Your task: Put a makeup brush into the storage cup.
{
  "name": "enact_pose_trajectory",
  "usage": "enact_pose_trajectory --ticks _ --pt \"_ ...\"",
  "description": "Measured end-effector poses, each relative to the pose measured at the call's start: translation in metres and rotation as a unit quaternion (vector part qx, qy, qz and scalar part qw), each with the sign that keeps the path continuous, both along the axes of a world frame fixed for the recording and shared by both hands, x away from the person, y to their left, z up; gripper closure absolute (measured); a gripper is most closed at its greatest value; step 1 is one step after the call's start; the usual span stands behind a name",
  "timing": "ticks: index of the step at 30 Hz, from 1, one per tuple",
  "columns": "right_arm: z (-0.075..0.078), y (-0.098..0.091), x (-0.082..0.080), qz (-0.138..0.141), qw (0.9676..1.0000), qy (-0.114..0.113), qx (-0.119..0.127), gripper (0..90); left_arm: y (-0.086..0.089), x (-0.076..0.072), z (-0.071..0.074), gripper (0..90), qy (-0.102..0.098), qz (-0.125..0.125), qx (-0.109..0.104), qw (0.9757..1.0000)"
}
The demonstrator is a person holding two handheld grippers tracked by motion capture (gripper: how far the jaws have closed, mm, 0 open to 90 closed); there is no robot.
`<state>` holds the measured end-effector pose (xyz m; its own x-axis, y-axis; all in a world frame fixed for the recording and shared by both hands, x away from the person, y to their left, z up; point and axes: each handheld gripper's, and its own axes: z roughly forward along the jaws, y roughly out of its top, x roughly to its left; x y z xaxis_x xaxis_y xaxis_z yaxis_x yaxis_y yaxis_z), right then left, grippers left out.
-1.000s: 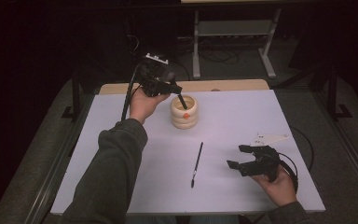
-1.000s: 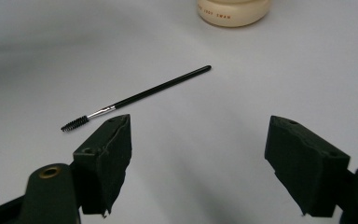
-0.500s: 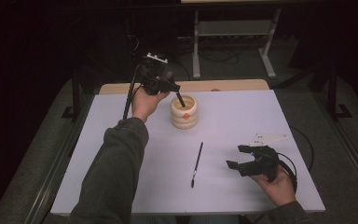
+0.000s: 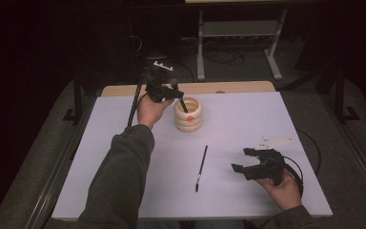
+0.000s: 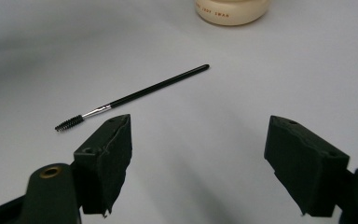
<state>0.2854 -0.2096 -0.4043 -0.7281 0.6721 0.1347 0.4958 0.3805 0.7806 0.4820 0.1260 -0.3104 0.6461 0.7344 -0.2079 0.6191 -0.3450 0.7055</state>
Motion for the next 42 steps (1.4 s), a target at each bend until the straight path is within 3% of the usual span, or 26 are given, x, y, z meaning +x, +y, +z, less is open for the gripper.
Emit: enact_pose_trajectory --ticks 8,16,26,29,37,39,40,42 --pt "-0.001 0.000 0.000 0.000 1.0000 0.001 -0.004 22.4 0.000 0.002 -0.010 77.5 0.007 0.005 -0.001 1.0000" --pt "-0.002 -0.001 0.000 0.001 1.0000 0.000 0.002 22.4 -0.005 0.000 -0.023 77.5 0.003 0.032 -0.001 0.9995" --pt "-0.001 -0.001 -0.001 -0.004 1.0000 0.002 0.004 22.6 -0.008 -0.001 -0.028 77.3 0.013 0.040 -0.001 0.9991" --pt "-0.001 -0.001 -0.001 -0.002 1.0000 0.000 0.003 22.6 -0.010 -0.001 -0.028 77.3 0.009 0.035 0.006 0.9993" --pt "-0.001 -0.002 -0.001 -0.004 1.0000 0.000 0.005 22.6 -0.009 -0.003 -0.028 76.7 0.007 0.034 0.001 0.9994" --pt "-0.001 -0.002 -0.001 -0.004 1.0000 0.000 0.003 22.6 -0.008 -0.004 -0.029 74.2 0.010 0.032 -0.004 0.9994" --pt "-0.001 -0.002 -0.001 -0.006 1.0000 0.004 0.004 22.6 -0.007 -0.004 -0.029 66.6 0.011 0.031 -0.003 0.9995" --pt "-0.002 -0.002 -0.001 -0.007 1.0000 0.003 0.004 22.7 -0.004 -0.005 -0.030 62.8 0.013 0.028 -0.008 0.9995"
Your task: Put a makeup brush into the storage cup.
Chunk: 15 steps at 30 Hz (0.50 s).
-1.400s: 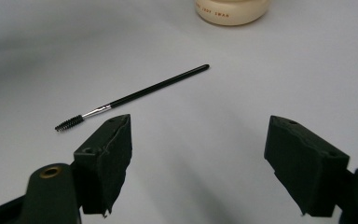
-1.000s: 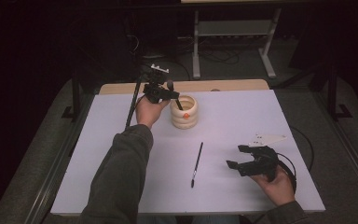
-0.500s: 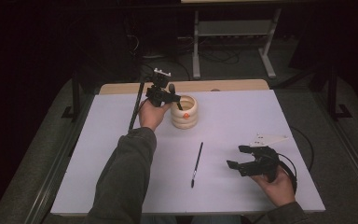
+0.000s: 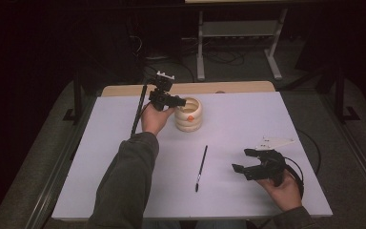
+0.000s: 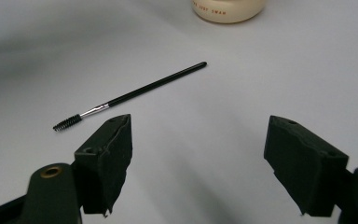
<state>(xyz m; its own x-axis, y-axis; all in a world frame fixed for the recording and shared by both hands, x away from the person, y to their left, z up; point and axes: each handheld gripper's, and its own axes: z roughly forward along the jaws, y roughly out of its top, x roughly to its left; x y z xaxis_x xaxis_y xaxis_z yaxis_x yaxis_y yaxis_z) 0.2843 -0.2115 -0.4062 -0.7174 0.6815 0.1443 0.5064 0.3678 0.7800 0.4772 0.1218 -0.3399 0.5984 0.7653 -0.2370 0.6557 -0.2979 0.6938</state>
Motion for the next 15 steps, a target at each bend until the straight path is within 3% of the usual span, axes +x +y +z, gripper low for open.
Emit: enact_pose_trajectory --ticks 10,14,15 --pt "0.000 -0.001 0.000 -0.001 1.0000 -0.004 -0.004 23.4 0.006 -0.008 0.002 47.1 -0.009 -0.020 0.010 0.9997" --pt "0.001 -0.002 0.001 0.000 0.9999 -0.005 -0.009 23.4 0.010 -0.015 0.000 45.6 -0.009 -0.030 -0.015 0.9994" --pt "0.001 -0.003 0.001 -0.001 0.9999 -0.007 -0.009 23.4 0.011 -0.017 0.001 45.0 -0.013 -0.032 -0.004 0.9994"
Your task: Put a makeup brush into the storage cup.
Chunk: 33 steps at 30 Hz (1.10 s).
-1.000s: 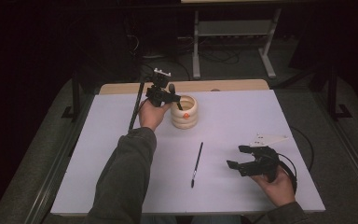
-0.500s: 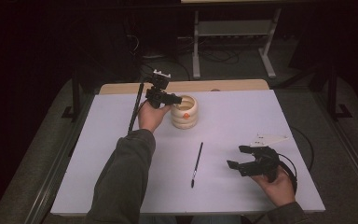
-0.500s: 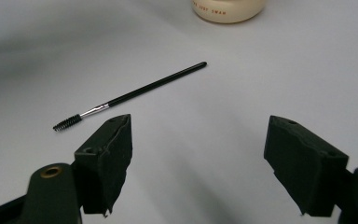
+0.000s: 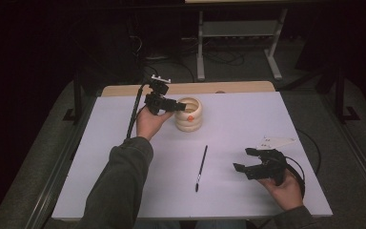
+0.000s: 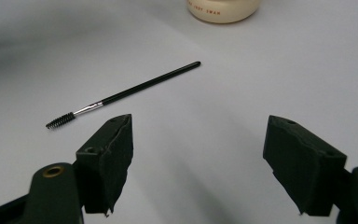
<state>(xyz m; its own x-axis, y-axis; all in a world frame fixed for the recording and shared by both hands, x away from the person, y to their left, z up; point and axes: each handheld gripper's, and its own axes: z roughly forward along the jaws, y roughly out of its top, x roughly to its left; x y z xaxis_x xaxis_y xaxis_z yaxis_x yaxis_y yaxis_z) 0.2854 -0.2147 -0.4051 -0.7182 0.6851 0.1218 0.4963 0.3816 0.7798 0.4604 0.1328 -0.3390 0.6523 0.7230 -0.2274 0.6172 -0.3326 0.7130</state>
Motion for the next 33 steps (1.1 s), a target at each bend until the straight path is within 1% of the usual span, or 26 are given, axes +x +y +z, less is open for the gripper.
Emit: enact_pose_trajectory --ticks 1,3,5,7,8,9,11,13,14,18,19,21,22,24,25,26,27,28,31,32,33 --pt "0.000 -0.001 0.001 -0.001 1.0000 0.002 0.001 23.4 0.001 -0.001 0.000 44.3 -0.004 0.000 0.005 1.0000" --pt "0.000 -0.001 0.002 -0.002 1.0000 0.003 0.003 23.4 0.004 -0.005 -0.001 44.1 -0.003 -0.002 0.004 1.0000" --pt "0.001 -0.001 0.002 -0.003 1.0000 0.002 0.001 23.3 0.009 -0.008 -0.001 43.3 -0.006 -0.004 0.005 1.0000" --pt "0.001 -0.001 0.003 -0.002 1.0000 0.001 0.000 23.3 0.009 -0.008 -0.001 42.6 -0.006 -0.004 0.005 1.0000" --pt "0.001 -0.001 0.003 -0.002 1.0000 0.001 0.000 23.4 0.017 -0.013 -0.001 42.6 -0.007 -0.007 0.004 0.9999" --pt "0.001 -0.001 0.004 0.000 1.0000 0.004 0.000 23.4 0.020 -0.015 -0.002 40.4 -0.007 -0.010 0.010 0.9999" --pt "0.002 -0.002 0.003 -0.001 1.0000 0.004 -0.002 23.4 0.025 -0.020 -0.002 38.9 -0.013 -0.014 0.021 0.9996" --pt "0.003 -0.001 0.003 0.000 1.0000 0.003 -0.001 23.4 0.031 -0.025 -0.003 38.6 -0.012 -0.016 0.012 0.9997" --pt "0.003 -0.002 0.004 0.002 1.0000 -0.002 -0.001 23.4 0.035 -0.028 -0.003 38.3 -0.013 -0.017 0.011 0.9997" --pt "0.003 -0.002 0.005 0.003 1.0000 0.003 -0.001 23.3 0.042 -0.037 -0.003 35.8 -0.017 -0.032 0.016 0.9992" --pt "0.003 -0.002 0.005 0.004 1.0000 0.006 0.001 23.3 0.042 -0.039 -0.003 35.7 -0.017 -0.034 0.012 0.9992" --pt "0.004 -0.003 0.006 0.006 1.0000 0.002 0.001 23.3 0.043 -0.044 -0.003 35.3 -0.022 -0.044 0.018 0.9986" --pt "0.004 -0.003 0.006 0.004 1.0000 0.002 0.003 23.3 0.042 -0.047 -0.003 35.2 -0.025 -0.043 0.016 0.9986" --pt "0.005 -0.003 0.006 0.003 1.0000 0.006 0.005 23.3 0.044 -0.051 -0.003 34.5 -0.026 -0.053 0.029 0.9978" --pt "0.004 -0.004 0.007 0.004 1.0000 0.003 0.006 23.3 0.042 -0.055 -0.003 34.5 -0.029 -0.048 0.030 0.9980" --pt "0.004 -0.005 0.007 0.004 1.0000 0.004 0.006 23.3 0.042 -0.057 -0.003 34.5 -0.031 -0.050 0.042 0.9973" --pt "0.004 -0.006 0.007 0.002 1.0000 0.006 0.007 23.3 0.042 -0.059 -0.004 34.6 -0.031 -0.054 0.050 0.9968" --pt "0.005 -0.006 0.007 0.001 1.0000 0.003 0.009 23.3 0.043 -0.061 -0.005 34.6 -0.029 -0.056 0.050 0.9968" --pt "0.008 -0.008 0.004 -0.003 0.9999 -0.001 0.010 23.3 0.046 -0.066 -0.007 34.5 -0.024 -0.057 0.041 0.9972" --pt "0.009 -0.008 0.003 -0.004 0.9999 -0.003 0.010 23.3 0.046 -0.067 -0.007 34.6 -0.025 -0.059 0.041 0.9971" --pt "0.009 -0.008 0.002 -0.005 0.9999 -0.003 0.008 23.3 0.046 -0.069 -0.008 34.6 -0.026 -0.056 0.037 0.9974"
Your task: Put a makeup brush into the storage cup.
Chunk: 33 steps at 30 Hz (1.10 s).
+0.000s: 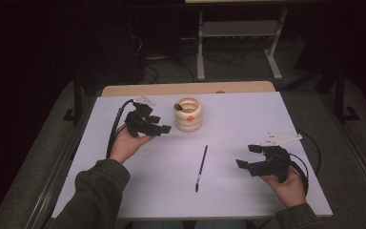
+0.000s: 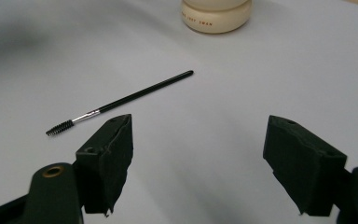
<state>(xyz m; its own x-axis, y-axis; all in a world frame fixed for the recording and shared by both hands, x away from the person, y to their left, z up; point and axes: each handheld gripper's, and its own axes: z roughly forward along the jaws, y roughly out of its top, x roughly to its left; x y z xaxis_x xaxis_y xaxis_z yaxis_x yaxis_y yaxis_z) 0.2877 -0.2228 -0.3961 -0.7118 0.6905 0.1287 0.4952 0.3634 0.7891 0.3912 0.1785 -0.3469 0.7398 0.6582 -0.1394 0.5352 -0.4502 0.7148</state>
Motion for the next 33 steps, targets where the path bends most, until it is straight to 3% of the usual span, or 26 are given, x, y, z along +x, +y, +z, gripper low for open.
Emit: enact_pose_trajectory --ticks 5,9,10,13,18,33 --pt "0.000 -0.003 -0.001 -0.003 1.0000 -0.002 0.000 23.2 0.003 -0.009 -0.007 34.6 -0.004 -0.008 0.009 0.9999" --pt "-0.002 -0.004 -0.001 -0.008 1.0000 0.004 -0.002 23.2 0.008 -0.015 -0.010 35.5 -0.006 -0.017 -0.008 0.9998" --pt "-0.003 -0.005 -0.002 -0.008 1.0000 0.002 -0.004 23.2 0.009 -0.015 -0.011 35.8 -0.009 -0.025 0.000 0.9997" --pt "-0.006 -0.005 -0.001 -0.009 0.9999 0.006 -0.008 23.2 0.008 -0.019 -0.014 35.7 -0.006 -0.029 -0.018 0.9994" --pt "-0.007 -0.004 0.000 -0.009 0.9998 0.012 -0.010 23.2 0.004 -0.032 -0.017 35.6 -0.021 -0.036 -0.004 0.9991" --pt "-0.005 0.000 -0.006 -0.005 0.9998 0.010 -0.016 22.4 0.000 -0.050 -0.025 35.5 -0.013 -0.040 -0.030 0.9987"
